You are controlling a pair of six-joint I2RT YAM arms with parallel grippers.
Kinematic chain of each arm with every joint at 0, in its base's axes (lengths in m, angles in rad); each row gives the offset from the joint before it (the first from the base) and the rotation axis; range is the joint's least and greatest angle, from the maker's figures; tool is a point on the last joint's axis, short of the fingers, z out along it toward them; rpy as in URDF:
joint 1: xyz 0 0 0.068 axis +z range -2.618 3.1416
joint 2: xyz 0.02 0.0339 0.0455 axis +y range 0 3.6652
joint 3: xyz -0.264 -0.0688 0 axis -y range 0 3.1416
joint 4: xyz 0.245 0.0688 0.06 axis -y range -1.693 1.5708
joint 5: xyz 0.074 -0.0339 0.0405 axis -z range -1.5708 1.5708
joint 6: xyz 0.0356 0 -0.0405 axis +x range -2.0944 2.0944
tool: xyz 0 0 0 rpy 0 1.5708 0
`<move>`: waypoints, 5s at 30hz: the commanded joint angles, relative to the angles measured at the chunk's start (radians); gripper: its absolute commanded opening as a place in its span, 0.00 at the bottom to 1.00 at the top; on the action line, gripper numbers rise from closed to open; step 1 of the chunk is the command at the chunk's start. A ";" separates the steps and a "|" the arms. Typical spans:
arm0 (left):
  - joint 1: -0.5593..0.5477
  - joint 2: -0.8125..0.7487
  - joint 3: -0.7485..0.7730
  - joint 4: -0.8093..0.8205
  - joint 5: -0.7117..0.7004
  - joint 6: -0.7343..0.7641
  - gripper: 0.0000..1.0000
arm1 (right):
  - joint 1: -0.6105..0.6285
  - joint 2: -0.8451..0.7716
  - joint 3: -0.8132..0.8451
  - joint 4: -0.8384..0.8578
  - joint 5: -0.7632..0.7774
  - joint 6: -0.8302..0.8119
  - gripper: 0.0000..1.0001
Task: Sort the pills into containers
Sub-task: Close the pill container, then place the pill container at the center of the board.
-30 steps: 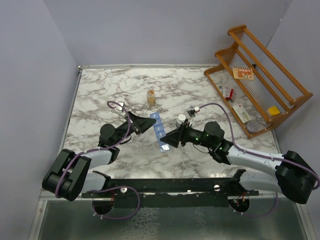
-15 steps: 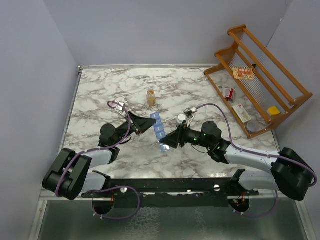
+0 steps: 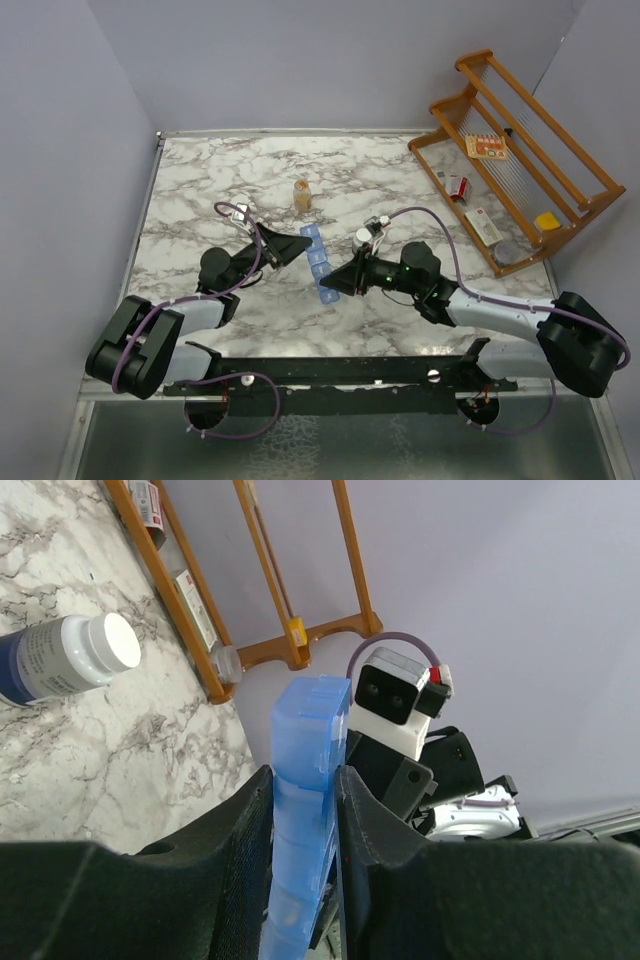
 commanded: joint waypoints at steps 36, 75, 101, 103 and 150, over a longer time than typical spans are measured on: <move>-0.001 -0.076 -0.041 -0.172 -0.083 0.188 0.06 | -0.001 -0.220 0.065 -0.344 0.327 -0.250 0.73; -0.001 0.015 -0.051 -0.188 -0.168 0.215 0.06 | 0.310 0.259 0.539 -0.782 0.814 -0.562 0.82; -0.001 0.042 -0.066 -0.189 -0.197 0.225 0.06 | 0.335 0.409 0.627 -0.867 0.848 -0.544 0.31; 0.000 0.044 -0.069 -0.189 -0.201 0.224 0.06 | 0.336 0.412 0.629 -0.871 0.849 -0.544 0.30; -0.001 -0.901 -0.014 -1.167 -0.780 0.760 0.99 | 0.185 0.748 0.858 -0.770 0.686 -0.660 0.37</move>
